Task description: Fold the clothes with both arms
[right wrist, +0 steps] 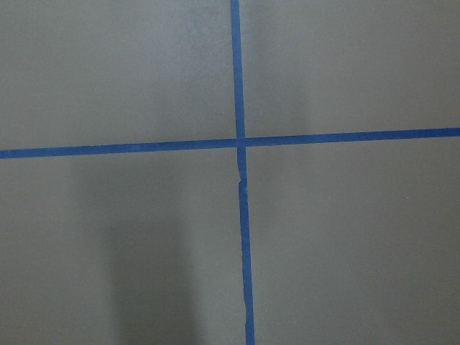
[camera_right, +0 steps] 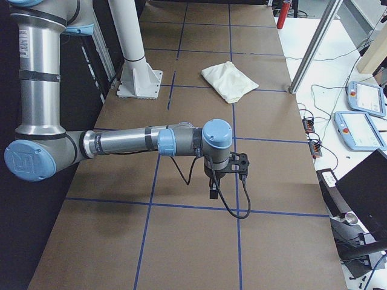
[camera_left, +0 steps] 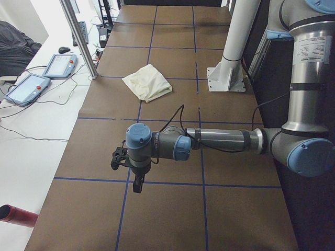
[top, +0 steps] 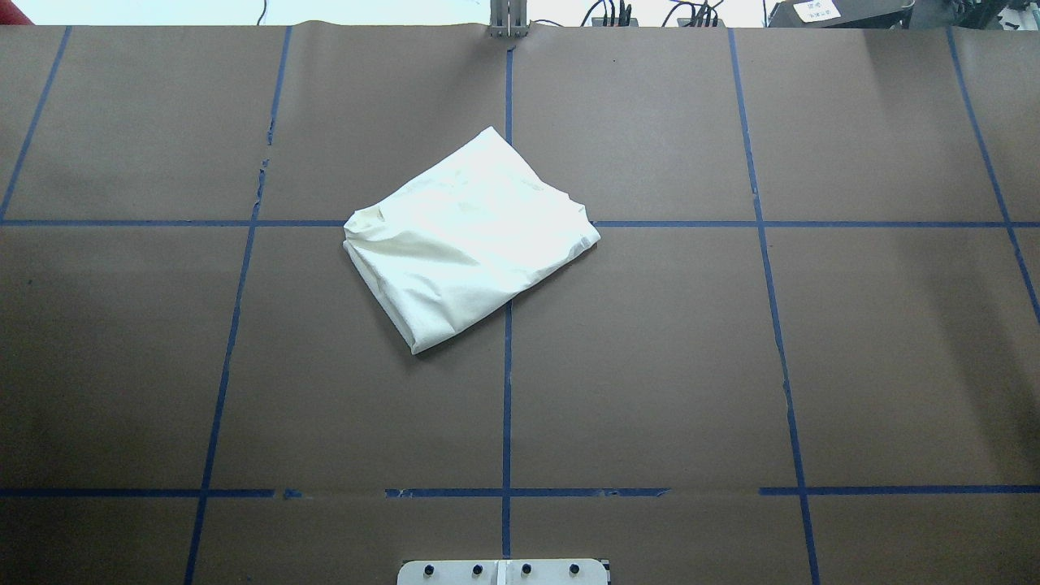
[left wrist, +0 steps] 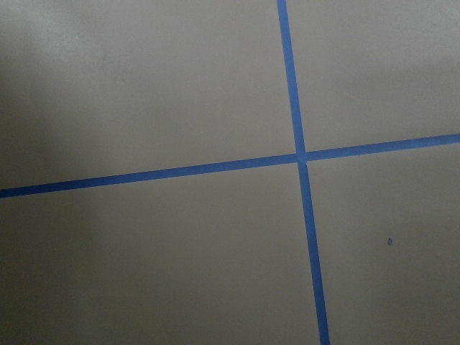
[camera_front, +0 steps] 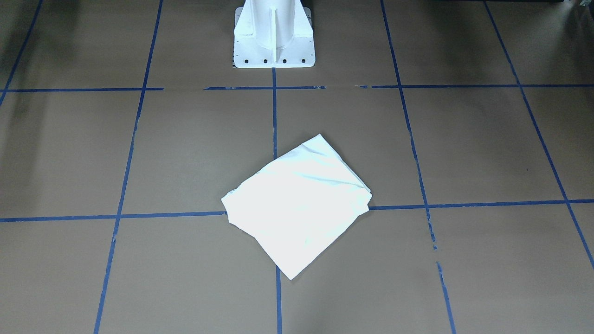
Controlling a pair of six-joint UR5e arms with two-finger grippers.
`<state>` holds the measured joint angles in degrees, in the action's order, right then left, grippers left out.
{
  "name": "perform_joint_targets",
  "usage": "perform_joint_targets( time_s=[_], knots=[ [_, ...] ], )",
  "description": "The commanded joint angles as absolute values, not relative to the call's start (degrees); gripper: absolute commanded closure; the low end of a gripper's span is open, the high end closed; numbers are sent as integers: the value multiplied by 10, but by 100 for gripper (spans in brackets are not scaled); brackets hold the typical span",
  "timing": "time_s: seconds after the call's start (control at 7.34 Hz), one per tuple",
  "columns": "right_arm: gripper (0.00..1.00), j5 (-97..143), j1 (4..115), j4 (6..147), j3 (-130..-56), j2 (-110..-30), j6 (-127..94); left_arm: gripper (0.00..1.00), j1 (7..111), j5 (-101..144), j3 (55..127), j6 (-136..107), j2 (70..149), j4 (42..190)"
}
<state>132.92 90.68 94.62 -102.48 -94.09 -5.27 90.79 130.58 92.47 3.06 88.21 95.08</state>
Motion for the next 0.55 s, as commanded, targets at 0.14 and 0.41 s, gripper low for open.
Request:
perform_joint_targets(
  time_s=[0.14, 0.41],
  knots=[
    [0, 1339, 905, 947, -1014, -940, -24, 0, 908, 1310, 925, 31, 881, 951],
    [0, 1349, 905, 947, -1015, -939, -24, 0, 908, 1310, 923, 31, 882, 951]
  ],
)
